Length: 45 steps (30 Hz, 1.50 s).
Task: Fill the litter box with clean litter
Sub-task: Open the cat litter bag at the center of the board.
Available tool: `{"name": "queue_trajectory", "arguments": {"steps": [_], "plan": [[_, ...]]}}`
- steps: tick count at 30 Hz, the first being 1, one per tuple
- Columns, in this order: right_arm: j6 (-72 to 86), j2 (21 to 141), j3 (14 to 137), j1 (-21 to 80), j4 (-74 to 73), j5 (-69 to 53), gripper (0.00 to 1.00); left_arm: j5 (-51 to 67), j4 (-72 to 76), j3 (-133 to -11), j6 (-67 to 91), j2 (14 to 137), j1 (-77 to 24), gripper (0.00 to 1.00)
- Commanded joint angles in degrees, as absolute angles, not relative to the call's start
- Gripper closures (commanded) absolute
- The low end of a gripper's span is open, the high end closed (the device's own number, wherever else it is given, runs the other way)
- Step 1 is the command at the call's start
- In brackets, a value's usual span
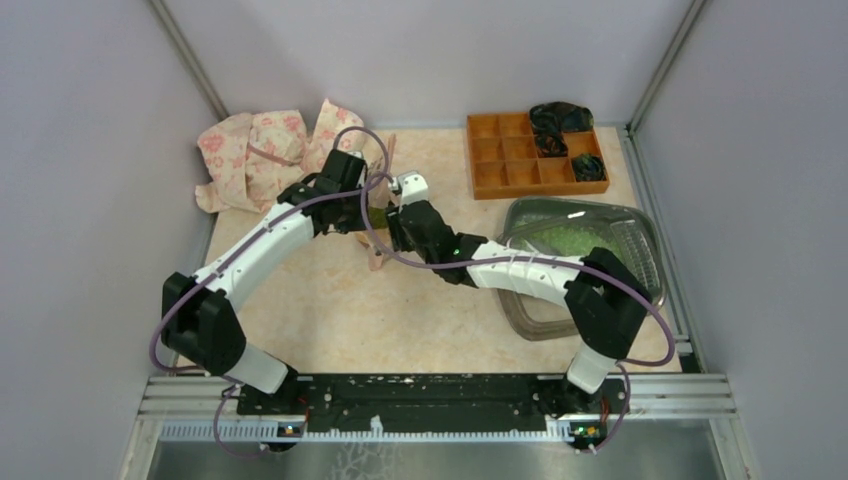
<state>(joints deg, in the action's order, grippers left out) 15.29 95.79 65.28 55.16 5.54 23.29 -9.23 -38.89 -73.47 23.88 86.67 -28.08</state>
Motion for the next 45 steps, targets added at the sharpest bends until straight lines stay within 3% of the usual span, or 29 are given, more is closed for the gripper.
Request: {"name": "queue_trajectory", "arguments": {"steps": [1,20,27,33,45], "plan": [[13.54,94.53,68.01,56.62,8.34,25.4,0.53,-8.49,-37.66,-74.75,24.25,85.86,-27.52,1.0],[14.43,100.62,76.89,56.97,7.23,25.92,0.53,-7.82,-36.67,-73.98,24.52,85.68,-27.58,1.0],[16.74,106.94,82.37,55.86,2.56,27.42,0.67,-7.99,-36.65,-74.06,24.61,85.87,-27.5,1.0],[16.97,105.56,81.28,54.49,0.49,31.86,0.81,-8.77,-36.91,-73.62,24.26,85.5,-26.92,1.0],[13.14,100.45,78.27,51.51,0.13,37.35,0.92,-9.92,-37.22,-71.64,23.64,84.46,-25.17,1.0]]}}
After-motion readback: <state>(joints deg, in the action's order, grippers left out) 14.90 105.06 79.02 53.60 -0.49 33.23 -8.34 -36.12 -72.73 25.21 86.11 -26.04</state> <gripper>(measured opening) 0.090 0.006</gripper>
